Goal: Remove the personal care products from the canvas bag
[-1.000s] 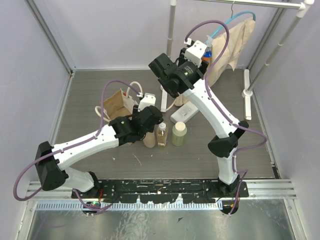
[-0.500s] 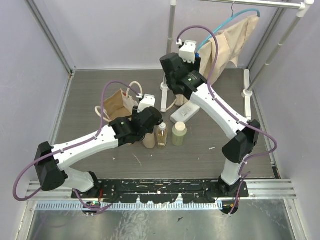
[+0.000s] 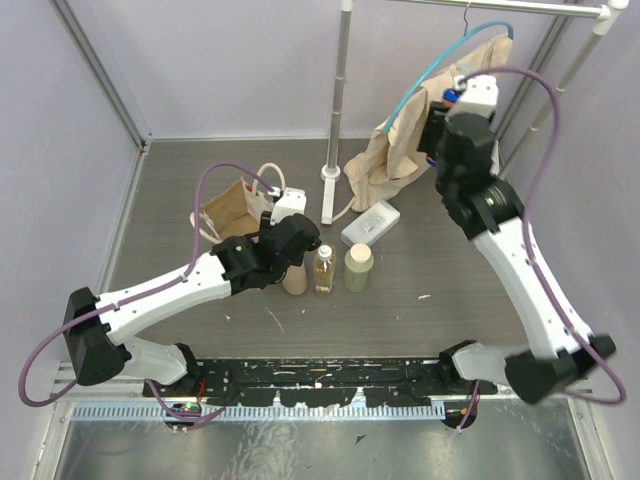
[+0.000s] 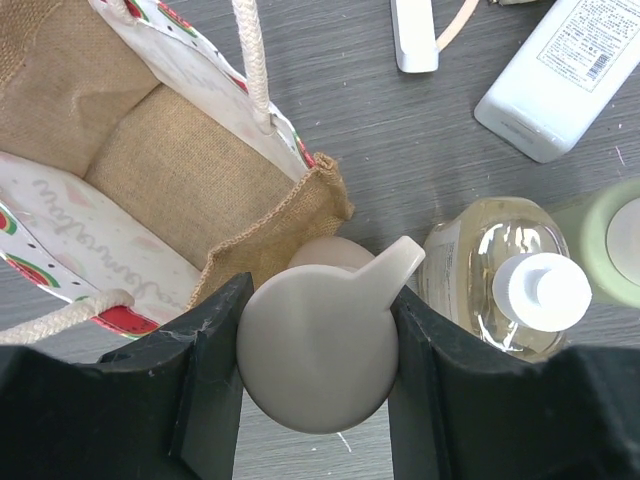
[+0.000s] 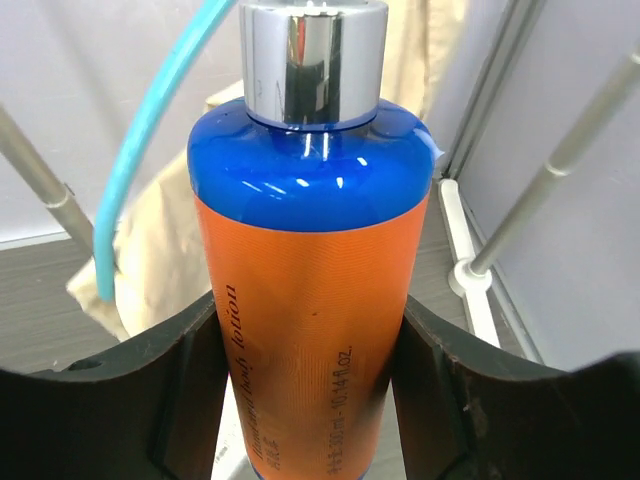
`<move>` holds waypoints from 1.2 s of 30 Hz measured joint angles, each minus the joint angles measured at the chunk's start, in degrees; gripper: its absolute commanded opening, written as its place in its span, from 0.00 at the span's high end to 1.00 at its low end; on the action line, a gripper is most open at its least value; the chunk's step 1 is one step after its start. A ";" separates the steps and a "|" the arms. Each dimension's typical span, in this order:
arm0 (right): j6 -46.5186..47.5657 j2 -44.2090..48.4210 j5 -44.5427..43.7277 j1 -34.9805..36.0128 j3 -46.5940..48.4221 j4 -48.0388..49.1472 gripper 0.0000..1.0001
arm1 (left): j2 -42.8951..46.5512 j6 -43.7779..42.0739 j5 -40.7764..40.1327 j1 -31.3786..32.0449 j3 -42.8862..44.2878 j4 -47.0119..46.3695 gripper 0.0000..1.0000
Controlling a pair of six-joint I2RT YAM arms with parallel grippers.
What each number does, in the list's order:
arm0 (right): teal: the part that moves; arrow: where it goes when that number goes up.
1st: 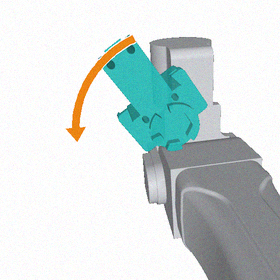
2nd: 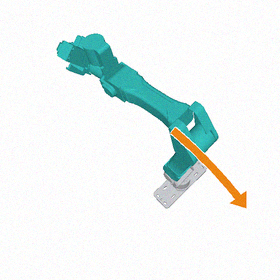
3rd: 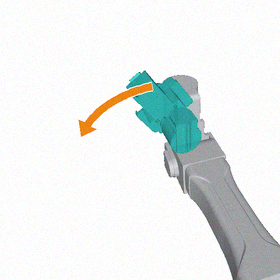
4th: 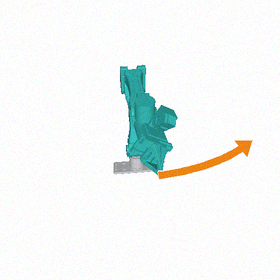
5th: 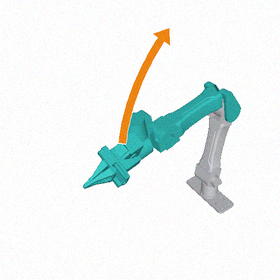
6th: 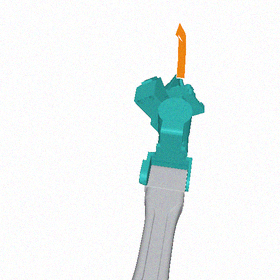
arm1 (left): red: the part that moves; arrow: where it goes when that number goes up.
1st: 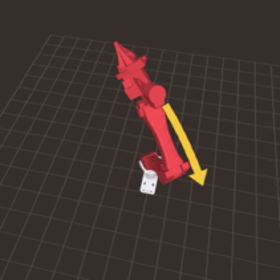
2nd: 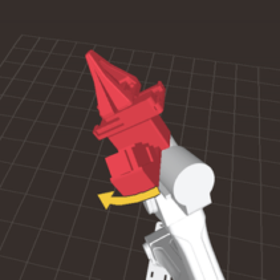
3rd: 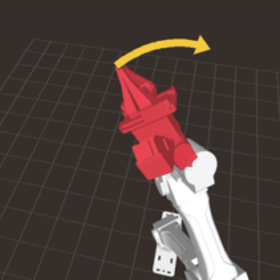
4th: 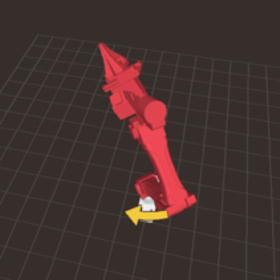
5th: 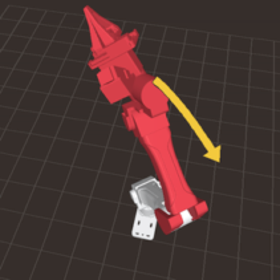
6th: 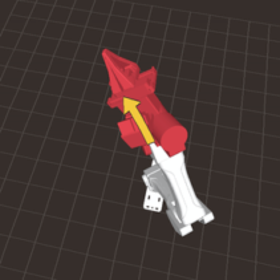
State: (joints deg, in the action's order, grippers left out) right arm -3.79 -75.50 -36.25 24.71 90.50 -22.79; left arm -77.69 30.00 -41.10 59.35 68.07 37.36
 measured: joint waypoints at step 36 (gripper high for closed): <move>-1.81 14.03 19.91 -16.31 -72.02 46.51 0.99 | 1.49 -1.22 1.25 0.00 -2.19 -1.49 0.47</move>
State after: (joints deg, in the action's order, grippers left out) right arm -5.61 -61.47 -16.34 8.40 18.48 23.73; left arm -76.20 28.77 -39.86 59.35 65.89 35.88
